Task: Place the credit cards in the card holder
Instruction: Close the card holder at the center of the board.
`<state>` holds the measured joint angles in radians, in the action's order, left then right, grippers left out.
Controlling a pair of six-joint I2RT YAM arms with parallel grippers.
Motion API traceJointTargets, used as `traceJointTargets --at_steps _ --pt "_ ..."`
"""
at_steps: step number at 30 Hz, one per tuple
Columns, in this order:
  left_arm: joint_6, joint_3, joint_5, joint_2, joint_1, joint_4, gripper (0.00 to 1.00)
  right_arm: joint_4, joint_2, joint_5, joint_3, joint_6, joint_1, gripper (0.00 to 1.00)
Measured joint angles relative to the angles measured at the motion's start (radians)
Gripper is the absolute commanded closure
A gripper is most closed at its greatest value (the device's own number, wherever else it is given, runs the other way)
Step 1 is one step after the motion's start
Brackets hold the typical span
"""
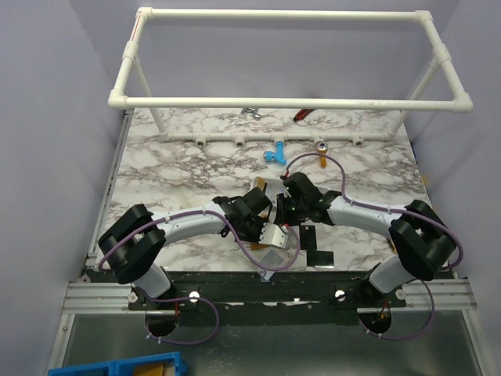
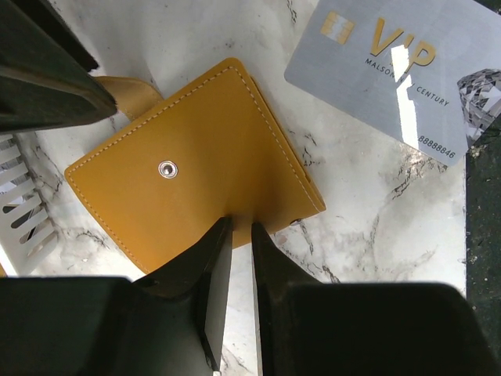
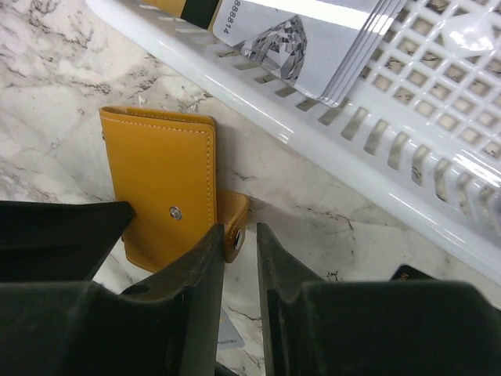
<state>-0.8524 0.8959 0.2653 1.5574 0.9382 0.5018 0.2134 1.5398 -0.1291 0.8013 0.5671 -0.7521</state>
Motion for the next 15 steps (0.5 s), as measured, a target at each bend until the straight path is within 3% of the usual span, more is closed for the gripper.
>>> traceJointTargets --at_steps 7,15 --pt "0.0 -0.005 -0.002 -0.002 0.0 0.0 0.83 0.005 -0.034 0.028 0.009 0.001 0.0 0.76" --pt "0.0 -0.008 -0.003 -0.004 0.0 -0.002 0.83 0.004 -0.034 0.031 0.013 0.009 0.0 0.95"
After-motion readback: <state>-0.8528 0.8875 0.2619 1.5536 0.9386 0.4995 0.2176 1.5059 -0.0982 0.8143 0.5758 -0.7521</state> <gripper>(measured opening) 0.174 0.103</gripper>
